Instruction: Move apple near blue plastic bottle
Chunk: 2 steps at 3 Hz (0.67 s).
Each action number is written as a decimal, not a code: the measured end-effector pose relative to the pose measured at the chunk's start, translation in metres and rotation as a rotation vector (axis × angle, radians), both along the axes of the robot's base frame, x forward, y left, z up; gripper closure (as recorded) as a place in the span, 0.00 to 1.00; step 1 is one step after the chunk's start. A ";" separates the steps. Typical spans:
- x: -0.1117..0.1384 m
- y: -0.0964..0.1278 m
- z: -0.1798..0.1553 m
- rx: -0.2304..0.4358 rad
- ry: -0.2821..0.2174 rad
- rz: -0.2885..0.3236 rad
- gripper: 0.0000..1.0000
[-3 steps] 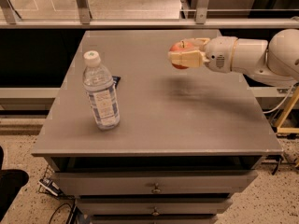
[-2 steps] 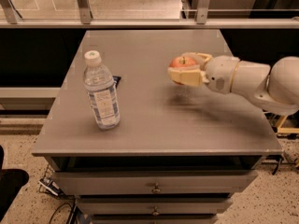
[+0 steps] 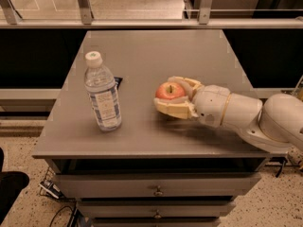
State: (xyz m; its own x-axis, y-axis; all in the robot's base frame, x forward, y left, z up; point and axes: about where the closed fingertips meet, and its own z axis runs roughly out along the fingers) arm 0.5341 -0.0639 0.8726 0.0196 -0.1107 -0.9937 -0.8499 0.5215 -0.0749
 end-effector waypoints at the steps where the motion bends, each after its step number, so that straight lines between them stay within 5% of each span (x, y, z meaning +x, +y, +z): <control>1: -0.027 0.016 0.006 -0.043 -0.038 0.039 1.00; 2: -0.046 0.030 0.009 -0.075 -0.052 0.090 1.00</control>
Offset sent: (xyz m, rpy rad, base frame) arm -0.0606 0.0373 0.0113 -0.1048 -0.0649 0.1242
